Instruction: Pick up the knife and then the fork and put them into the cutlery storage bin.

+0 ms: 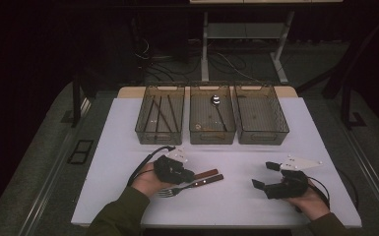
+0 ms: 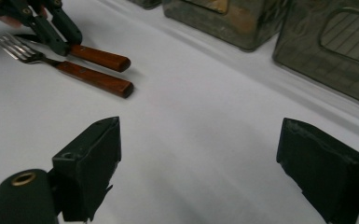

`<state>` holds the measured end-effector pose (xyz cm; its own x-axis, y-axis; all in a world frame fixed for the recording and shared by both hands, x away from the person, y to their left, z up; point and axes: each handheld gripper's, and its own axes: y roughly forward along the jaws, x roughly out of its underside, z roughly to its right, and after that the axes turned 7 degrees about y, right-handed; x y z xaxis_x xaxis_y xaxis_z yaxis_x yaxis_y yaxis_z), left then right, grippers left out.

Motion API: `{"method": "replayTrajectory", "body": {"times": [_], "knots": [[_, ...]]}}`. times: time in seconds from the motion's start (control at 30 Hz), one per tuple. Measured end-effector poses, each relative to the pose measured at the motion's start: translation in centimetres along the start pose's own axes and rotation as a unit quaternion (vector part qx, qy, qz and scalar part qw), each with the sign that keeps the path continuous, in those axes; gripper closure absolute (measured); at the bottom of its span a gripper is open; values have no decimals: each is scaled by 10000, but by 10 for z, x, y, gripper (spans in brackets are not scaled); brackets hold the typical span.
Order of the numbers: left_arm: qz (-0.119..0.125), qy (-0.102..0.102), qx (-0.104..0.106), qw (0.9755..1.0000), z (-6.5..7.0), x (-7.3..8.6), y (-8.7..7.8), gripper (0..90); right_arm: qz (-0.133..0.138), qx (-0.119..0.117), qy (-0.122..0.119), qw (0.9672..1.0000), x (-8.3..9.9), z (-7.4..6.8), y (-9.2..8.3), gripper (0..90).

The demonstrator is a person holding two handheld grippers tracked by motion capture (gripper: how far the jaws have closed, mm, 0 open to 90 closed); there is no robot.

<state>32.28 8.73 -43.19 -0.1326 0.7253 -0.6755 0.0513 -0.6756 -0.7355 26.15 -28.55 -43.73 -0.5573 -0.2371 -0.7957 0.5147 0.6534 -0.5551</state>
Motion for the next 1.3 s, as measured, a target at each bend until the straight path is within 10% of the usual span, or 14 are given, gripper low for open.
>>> {"method": "replayTrajectory", "body": {"times": [0.43, 0.8, 1.13, 1.3], "knots": [[37, 639, 406, 9971, 14, -37, -1, 768, -616, -875, -921, 9900, -36, -15, 10, 146], [-60, 1139, 720, 9909, 24, -74, 11, 767, -1273, -1471, -1654, 9669, -67, -39, 33, 217], [-327, 1484, 823, 9849, 34, -89, 22, 767, -1907, -1915, -2200, 9373, -68, -52, 55, 470], [-328, 1486, 831, 9849, 36, -89, 23, 767, -2015, -1961, -2281, 9321, -66, -57, 58, 599]]}}
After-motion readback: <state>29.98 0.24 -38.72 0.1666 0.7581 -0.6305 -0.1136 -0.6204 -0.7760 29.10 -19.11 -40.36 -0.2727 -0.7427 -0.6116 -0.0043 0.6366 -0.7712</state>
